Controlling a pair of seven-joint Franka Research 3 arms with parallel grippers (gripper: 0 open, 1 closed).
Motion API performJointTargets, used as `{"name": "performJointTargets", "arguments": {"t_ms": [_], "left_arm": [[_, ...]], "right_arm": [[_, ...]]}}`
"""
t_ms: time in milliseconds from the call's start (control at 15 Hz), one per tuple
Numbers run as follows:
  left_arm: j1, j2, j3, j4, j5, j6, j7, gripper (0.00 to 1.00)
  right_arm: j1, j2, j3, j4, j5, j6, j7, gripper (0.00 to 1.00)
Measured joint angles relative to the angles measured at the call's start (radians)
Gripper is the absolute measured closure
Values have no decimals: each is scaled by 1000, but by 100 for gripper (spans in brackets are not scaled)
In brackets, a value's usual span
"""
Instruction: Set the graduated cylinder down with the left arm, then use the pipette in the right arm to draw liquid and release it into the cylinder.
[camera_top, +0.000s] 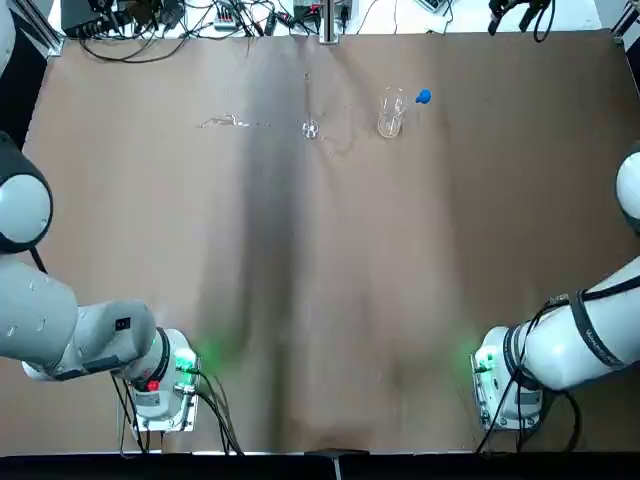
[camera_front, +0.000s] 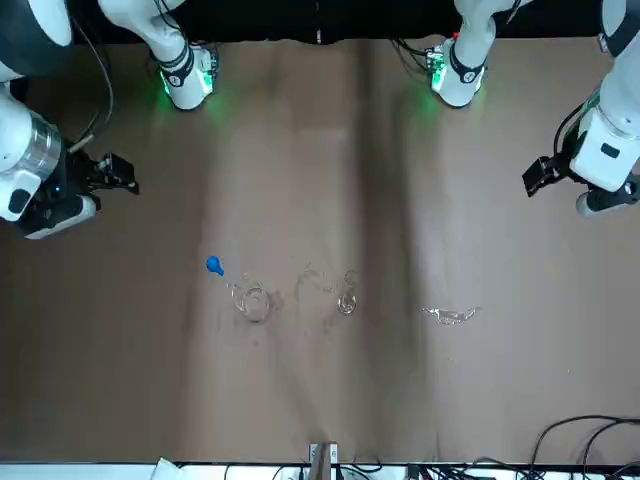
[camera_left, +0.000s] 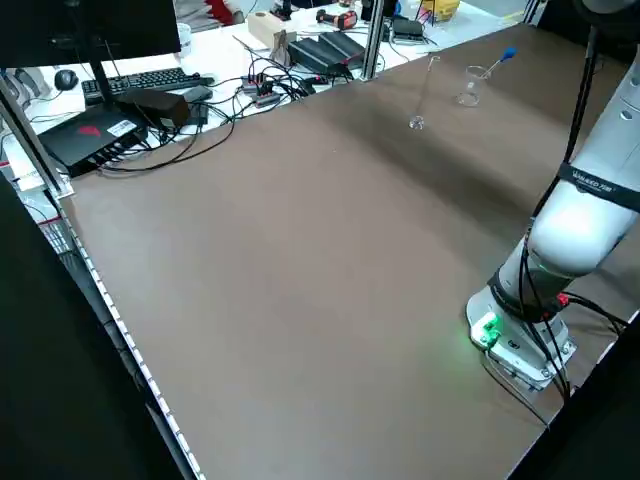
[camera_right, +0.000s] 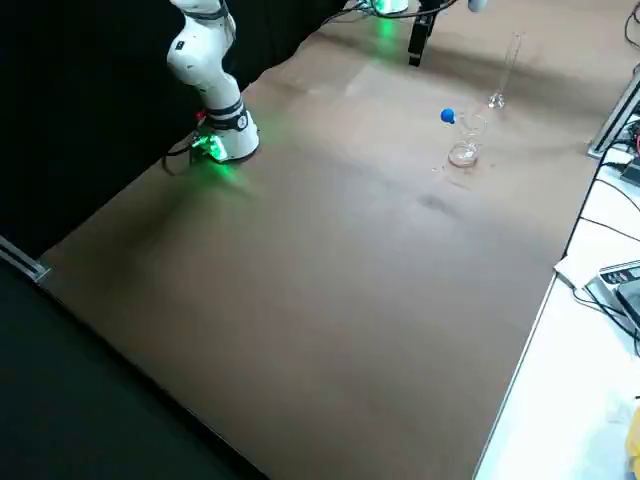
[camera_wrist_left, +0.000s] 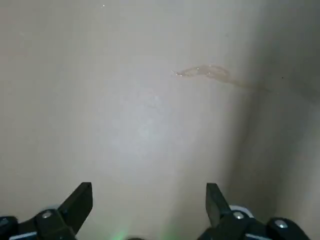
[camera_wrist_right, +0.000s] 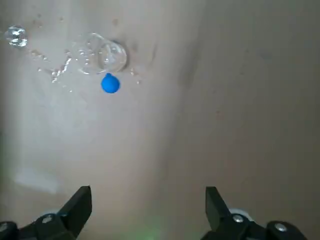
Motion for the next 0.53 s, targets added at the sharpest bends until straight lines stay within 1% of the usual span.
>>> {"name": "performJointTargets", "arguments": {"t_ms": [67,133,200,267,333,533], "left_arm": [[0,0,-5,0,0,0,0,0],[0,0,-9,0,0,0,0,0],[0,0,-11,0,0,0,0,0],[0,0,-12,0,0,0,0,0],[0,0,-13,0,-1,0,0,0],[1,0,-13,0,-4,0,0,0]], "right_arm": [[-16,-1,2,-2,-3,0,1,0],[-47,-5,18,-8,-3,0,0,0],[-95,-15,55,-21,-3,3,0,0],[-144,-30,99,-43,-3,14,0,0],[-178,-51,134,-74,-5,27,0,0],[-237,-132,201,-194,-12,86,3,0]]}}
